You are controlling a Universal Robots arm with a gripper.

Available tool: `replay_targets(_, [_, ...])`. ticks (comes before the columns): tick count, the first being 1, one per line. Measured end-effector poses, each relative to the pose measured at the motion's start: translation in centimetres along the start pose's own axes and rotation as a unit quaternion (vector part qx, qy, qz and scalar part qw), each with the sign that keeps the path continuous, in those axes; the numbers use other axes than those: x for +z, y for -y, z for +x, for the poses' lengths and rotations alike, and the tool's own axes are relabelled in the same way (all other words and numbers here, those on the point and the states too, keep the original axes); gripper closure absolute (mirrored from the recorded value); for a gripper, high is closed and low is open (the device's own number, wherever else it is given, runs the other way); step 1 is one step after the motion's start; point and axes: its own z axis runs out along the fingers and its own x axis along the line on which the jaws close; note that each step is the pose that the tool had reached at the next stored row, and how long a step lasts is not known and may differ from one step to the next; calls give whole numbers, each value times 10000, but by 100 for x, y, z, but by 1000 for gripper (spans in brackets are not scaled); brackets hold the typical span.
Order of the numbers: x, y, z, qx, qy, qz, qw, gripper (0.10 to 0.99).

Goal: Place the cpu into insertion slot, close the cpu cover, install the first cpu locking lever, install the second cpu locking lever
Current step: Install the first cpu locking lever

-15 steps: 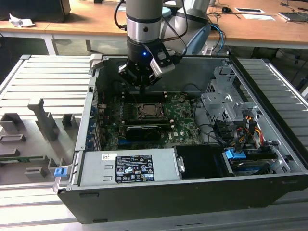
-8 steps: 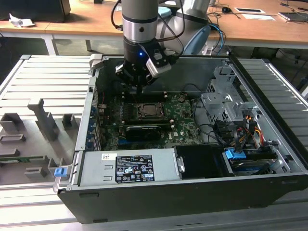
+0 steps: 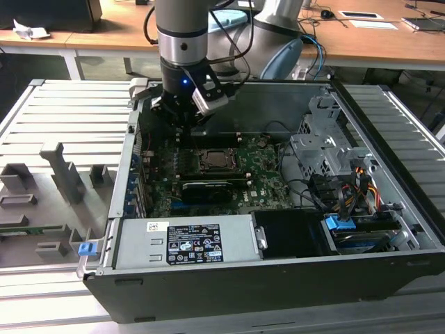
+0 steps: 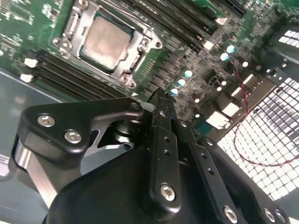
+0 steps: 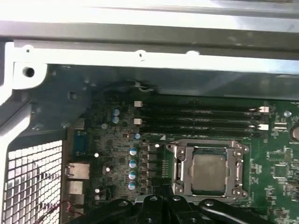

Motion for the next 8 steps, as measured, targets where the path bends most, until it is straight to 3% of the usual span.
replay_targets(4, [50, -13, 68, 0, 0, -8, 10000, 980])
replay_targets(8, [80, -95, 76, 0, 0, -20, 10000, 980])
